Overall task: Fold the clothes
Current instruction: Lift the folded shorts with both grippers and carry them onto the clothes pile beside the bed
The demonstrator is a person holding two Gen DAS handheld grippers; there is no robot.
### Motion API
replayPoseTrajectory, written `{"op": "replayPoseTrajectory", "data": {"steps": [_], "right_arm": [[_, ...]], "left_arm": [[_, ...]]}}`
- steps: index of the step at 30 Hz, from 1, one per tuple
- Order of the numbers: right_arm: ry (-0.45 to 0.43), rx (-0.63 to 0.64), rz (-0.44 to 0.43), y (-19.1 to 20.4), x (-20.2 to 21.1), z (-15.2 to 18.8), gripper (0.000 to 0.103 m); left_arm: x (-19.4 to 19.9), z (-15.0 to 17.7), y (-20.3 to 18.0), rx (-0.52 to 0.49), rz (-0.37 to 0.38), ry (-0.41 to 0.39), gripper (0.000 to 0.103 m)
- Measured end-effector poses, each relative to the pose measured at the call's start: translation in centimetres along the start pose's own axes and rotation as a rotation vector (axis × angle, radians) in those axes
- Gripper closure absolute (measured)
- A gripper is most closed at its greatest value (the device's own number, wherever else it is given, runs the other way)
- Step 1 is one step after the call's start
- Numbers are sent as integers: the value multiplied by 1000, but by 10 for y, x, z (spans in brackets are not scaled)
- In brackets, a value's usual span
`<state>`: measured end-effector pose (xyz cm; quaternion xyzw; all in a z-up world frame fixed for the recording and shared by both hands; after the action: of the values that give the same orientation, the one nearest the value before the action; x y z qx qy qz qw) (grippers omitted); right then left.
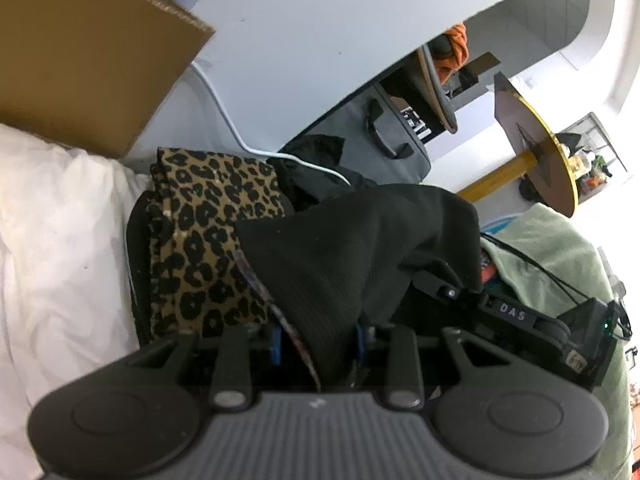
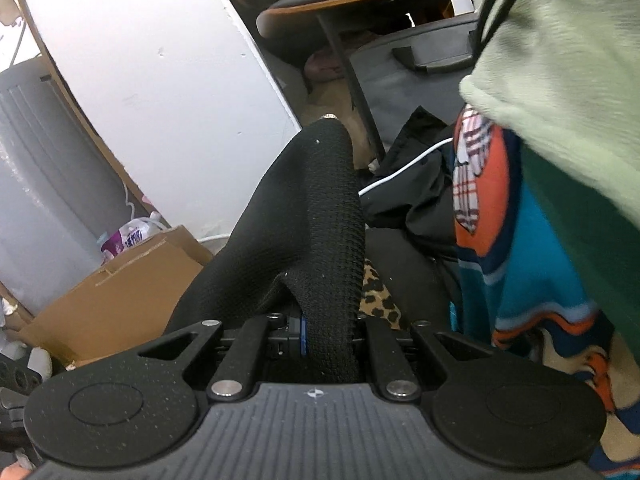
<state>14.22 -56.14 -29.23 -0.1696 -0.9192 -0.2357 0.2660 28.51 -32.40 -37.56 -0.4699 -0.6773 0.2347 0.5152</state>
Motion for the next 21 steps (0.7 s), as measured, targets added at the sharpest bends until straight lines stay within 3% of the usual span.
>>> {"op": "replayPoseTrajectory", "data": {"steps": [9, 21], "right_arm": [[49, 85, -7, 2, -48, -3, 95], [95, 39, -7, -9, -106, -23, 95]], "left_arm": [[-15, -14, 33, 75, -30, -24, 69], [-41, -38, 47, 61, -50, -29, 69]]}}
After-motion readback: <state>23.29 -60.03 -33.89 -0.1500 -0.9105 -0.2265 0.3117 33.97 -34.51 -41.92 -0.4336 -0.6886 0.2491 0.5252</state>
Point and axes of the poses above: each gripper's, at about its wrist camera, not at the fingertips, and x roughly against the way its jaws point, y to its left, z to its underside, the point moved 3 cm from there along -x, roughly the way its jaws point, and after that the axes turned 7 degrees about x, right-handed, at the moved point
